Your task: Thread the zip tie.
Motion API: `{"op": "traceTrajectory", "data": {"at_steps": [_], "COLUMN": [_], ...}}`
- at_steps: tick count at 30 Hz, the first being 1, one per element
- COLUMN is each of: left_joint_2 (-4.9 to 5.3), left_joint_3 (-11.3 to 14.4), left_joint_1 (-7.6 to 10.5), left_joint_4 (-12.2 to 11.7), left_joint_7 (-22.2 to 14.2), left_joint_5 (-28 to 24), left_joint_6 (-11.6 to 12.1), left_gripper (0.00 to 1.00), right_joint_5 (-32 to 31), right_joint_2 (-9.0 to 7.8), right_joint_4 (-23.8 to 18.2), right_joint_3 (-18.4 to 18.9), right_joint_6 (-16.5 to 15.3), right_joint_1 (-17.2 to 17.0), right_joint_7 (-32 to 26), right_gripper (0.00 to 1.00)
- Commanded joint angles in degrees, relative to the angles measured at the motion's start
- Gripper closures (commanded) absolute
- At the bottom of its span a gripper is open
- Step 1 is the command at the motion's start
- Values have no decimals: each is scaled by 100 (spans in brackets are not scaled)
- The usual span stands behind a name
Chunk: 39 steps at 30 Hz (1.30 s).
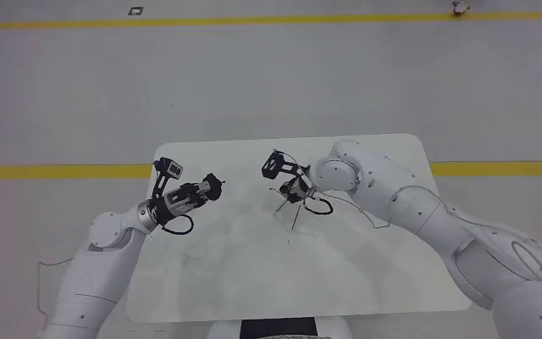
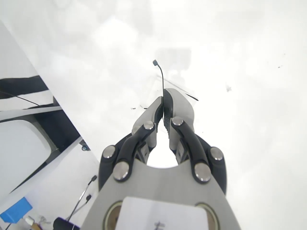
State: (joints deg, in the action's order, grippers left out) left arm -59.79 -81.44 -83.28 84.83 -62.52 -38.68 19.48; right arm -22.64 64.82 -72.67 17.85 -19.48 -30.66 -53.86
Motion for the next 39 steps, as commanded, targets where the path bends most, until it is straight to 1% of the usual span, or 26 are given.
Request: {"op": "traceTrajectory", "data": {"at_steps": [1, 3, 4, 5, 15, 16, 18, 19, 21, 22, 25, 26, 29, 30, 33, 36, 39], "left_joint_2": [0, 0, 0, 0, 0, 0, -5, -3, 3, 6, 23, 30, 24, 25, 17, 1, 1], "left_joint_3": [0, 0, 0, 0, 0, 0, 40, 72, 104, 117, 152, 172, 222, 237, 287, 304, 290], "left_joint_1": [0, 0, 0, 0, 0, 0, -7, -15, -43, -62, -130, -158, -240, -259, -299, -301, -284], "left_joint_4": [0, 0, 0, 0, 0, 0, 22, 29, 5, -15, -113, -144, -198, -215, -247, -239, -207], "left_joint_7": [0, 0, 0, 0, 0, 0, 111, 129, 102, 89, 84, 95, 172, 172, 187, 234, 250], "left_joint_5": [0, 0, 0, 0, 0, 0, 24, 68, 122, 143, 377, 505, 427, 436, 367, 350, 405], "left_joint_6": [0, 0, 0, 0, 0, 0, -74, -128, -163, -169, -140, -96, -44, -9, 0, 0, 0], "left_gripper": [100, 100, 100, 100, 100, 100, 100, 100, 100, 100, 100, 100, 100, 100, 100, 100, 100], "right_joint_5": [153, 369, 425, 446, 446, 439, 472, 642, 767, 788, 1037, 1174, 1266, 1303, 1452, 1692, 1703], "right_joint_2": [-158, -308, -363, -379, -379, -379, -382, -391, -431, -454, -554, -602, -722, -748, -793, -761, -757], "right_joint_4": [-160, -355, -437, -459, -459, -446, -466, -499, -527, -560, -687, -769, -1018, -1087, -1273, -1437, -1437], "right_joint_3": [155, 299, 347, 366, 366, 392, 485, 615, 783, 867, 1231, 1399, 1758, 1848, 2048, 2084, 2083], "right_joint_6": [0, 0, 0, 0, 0, 52, 146, 185, 207, 253, 379, 341, 188, 148, 0, 0, 0], "right_joint_1": [-171, -391, -469, -494, -494, -528, -654, -755, -923, -1010, -1409, -1594, -2004, -2117, -2378, -2492, -2490], "right_joint_7": [239, 529, 651, 705, 705, 809, 1095, 1387, 1707, 1861, 2551, 2839, 3311, 3414, 3521, 3464, 3435], "right_gripper": [100, 100, 100, 100, 100, 100, 100, 100, 100, 100, 100, 100, 100, 100, 100, 100, 100]}}
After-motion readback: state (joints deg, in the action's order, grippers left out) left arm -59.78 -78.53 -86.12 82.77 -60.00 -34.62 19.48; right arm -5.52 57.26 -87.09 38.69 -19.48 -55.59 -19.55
